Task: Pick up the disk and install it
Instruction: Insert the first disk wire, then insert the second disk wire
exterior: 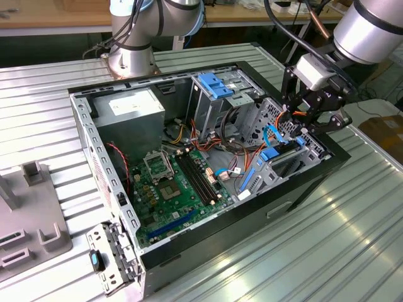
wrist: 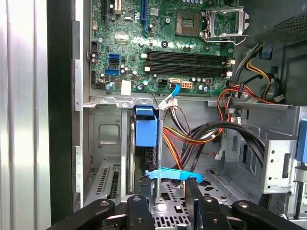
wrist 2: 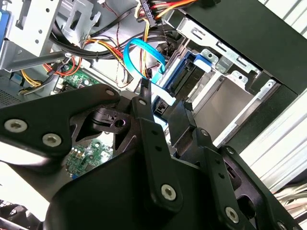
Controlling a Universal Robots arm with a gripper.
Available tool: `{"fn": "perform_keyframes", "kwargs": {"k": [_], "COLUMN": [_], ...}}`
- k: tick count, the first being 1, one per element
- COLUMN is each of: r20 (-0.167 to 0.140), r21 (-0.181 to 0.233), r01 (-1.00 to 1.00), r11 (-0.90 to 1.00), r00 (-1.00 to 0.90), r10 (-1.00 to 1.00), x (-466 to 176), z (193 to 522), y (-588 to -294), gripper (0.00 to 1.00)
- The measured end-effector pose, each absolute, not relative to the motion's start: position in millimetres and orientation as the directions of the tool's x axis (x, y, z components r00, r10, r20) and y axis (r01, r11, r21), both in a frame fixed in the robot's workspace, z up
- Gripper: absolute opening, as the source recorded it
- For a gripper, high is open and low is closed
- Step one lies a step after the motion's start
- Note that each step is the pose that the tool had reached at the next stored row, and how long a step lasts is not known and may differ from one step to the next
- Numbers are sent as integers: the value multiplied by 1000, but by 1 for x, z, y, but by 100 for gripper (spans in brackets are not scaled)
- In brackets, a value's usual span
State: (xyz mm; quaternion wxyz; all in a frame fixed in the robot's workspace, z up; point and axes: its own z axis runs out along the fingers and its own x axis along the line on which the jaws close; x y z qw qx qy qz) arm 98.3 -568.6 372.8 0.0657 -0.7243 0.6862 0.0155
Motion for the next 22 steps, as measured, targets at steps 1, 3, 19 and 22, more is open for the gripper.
{"fn": "perform_keyframes", "kwargs": {"k": [1,3,19,22], "r20": [-113,-113,-112,-112], "r21": [-74,-74,-63,-61], "r01": [-996,-996,-997,-996], "r11": [-50,-50,-50,-59], "r00": [58,58,57,66], "r10": [-992,-992,-992,-992], "x": [98,98,156,163], "z": [373,373,373,373], "y": [-569,-569,-563,-562], "gripper": [42,42,42,42]}}
